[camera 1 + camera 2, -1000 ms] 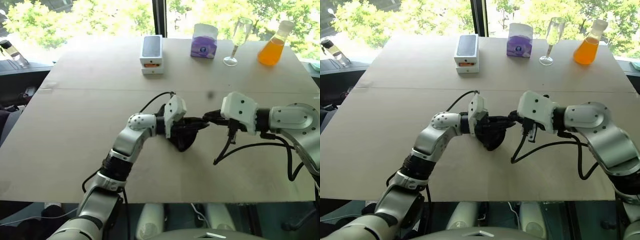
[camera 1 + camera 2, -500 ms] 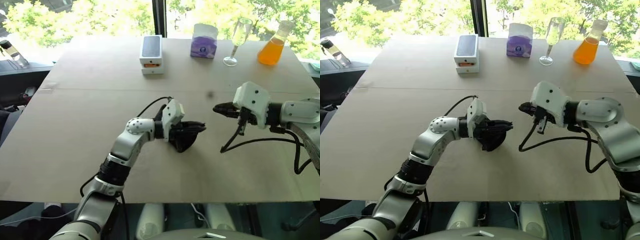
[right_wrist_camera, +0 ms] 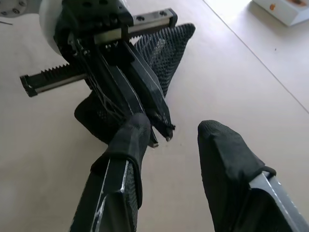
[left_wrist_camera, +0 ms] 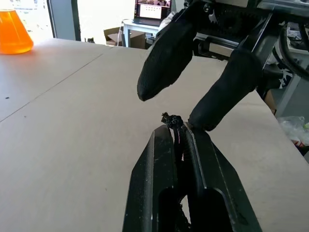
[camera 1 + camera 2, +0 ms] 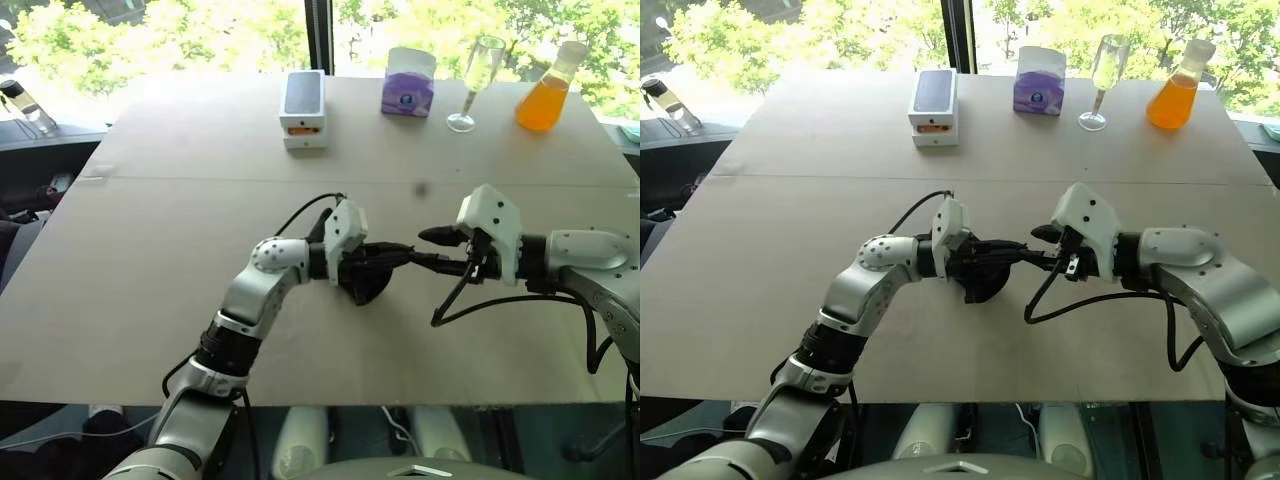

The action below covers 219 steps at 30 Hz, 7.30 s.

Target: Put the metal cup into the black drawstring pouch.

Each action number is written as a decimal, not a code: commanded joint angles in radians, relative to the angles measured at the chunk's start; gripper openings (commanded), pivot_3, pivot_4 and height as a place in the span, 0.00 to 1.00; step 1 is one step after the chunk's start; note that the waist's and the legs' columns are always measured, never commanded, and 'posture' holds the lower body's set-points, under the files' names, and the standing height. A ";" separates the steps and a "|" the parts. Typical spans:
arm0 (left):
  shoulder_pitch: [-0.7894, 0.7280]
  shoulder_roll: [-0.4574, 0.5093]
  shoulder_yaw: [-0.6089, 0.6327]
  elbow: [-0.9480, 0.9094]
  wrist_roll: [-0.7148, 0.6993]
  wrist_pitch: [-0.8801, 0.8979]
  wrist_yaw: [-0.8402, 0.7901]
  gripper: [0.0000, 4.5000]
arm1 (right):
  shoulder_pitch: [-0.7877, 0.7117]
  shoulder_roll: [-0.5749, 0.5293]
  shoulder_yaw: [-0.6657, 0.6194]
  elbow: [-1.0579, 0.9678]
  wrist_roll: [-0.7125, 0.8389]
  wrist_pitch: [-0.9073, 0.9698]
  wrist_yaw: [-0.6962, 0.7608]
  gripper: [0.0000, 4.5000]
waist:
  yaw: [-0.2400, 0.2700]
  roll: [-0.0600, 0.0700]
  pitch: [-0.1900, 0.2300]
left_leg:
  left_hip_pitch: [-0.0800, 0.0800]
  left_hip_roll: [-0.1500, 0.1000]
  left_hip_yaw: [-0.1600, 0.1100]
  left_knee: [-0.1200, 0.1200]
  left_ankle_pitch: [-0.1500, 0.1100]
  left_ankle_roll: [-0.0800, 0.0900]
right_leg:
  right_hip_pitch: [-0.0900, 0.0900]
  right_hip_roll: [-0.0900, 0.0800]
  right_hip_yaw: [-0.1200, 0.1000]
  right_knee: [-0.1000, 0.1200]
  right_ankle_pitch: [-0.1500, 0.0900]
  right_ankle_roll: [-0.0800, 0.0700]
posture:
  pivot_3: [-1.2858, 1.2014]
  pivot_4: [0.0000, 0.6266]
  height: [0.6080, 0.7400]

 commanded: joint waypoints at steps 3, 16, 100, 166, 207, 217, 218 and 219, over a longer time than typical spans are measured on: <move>0.000 0.000 0.010 -0.056 -0.023 -0.013 -0.007 0.00 | 0.010 -0.023 0.017 0.017 -0.042 -0.087 0.023 0.41 | 0.000 0.000 0.000 | 0.000 0.000 0.000 0.000 0.000 0.000 | 0.000 0.000 0.000 0.000 0.000 0.000 | 0.52 0.24 0.98; 0.001 0.001 0.004 -0.035 -0.011 -0.045 -0.027 0.00 | 0.044 0.043 -0.183 0.096 0.259 0.118 0.013 0.41 | 0.002 0.000 0.000 | 0.000 0.000 0.000 0.000 0.000 0.000 | 0.000 0.000 0.000 0.000 0.000 0.000 | 0.52 0.24 0.98; 0.011 -0.005 0.010 -0.062 -0.015 -0.035 0.005 0.00 | 0.138 0.271 -0.234 0.066 0.731 0.090 -0.450 0.47 | 0.000 0.000 0.000 | 0.000 0.000 0.000 0.000 -0.002 0.003 | 0.000 0.000 0.000 0.000 0.000 0.000 | 0.52 0.24 0.98; 0.067 0.184 0.046 0.032 0.027 -0.046 -0.090 0.73 | 0.291 0.483 0.142 0.122 -0.105 0.057 -0.632 0.99 | -0.006 -0.002 -0.007 | 0.001 0.001 0.001 0.000 -0.001 0.002 | -0.001 0.001 0.002 0.002 0.000 0.000 | 0.52 0.24 0.98; -0.066 0.106 0.088 -0.014 -0.067 -0.015 -0.089 0.73 | 0.153 0.050 -0.077 -0.150 -0.102 -0.004 -0.286 0.01 | 0.003 0.000 -0.020 | 0.000 0.000 -0.001 0.000 -0.002 0.004 | 0.000 0.001 0.001 0.001 0.000 0.000 | 0.52 0.24 0.98; -0.156 0.002 0.043 0.040 -0.042 0.004 -0.051 0.73 | 0.038 -0.037 -0.057 -0.150 -0.133 -0.029 -0.232 0.01 | 0.000 0.000 -0.019 | 0.000 -0.001 0.000 0.000 -0.003 0.004 | -0.001 0.002 0.003 -0.001 0.000 0.000 | 0.52 0.24 0.98; -0.163 -0.010 0.039 0.056 -0.033 0.000 -0.041 0.73 | 0.036 -0.047 -0.052 -0.153 -0.139 -0.032 -0.226 0.01 | 0.001 0.000 -0.019 | 0.000 -0.001 0.000 0.000 -0.003 0.005 | -0.001 0.002 0.003 -0.001 0.000 0.000 | 0.52 0.24 0.98; -0.172 -0.021 0.032 0.072 -0.022 -0.004 -0.034 0.73 | 0.034 -0.056 -0.048 -0.158 -0.143 -0.034 -0.222 0.01 | 0.002 0.000 -0.019 | 0.000 -0.001 0.000 0.000 -0.003 0.005 | 0.000 0.002 0.003 -0.001 0.000 0.000 | 0.52 0.24 0.98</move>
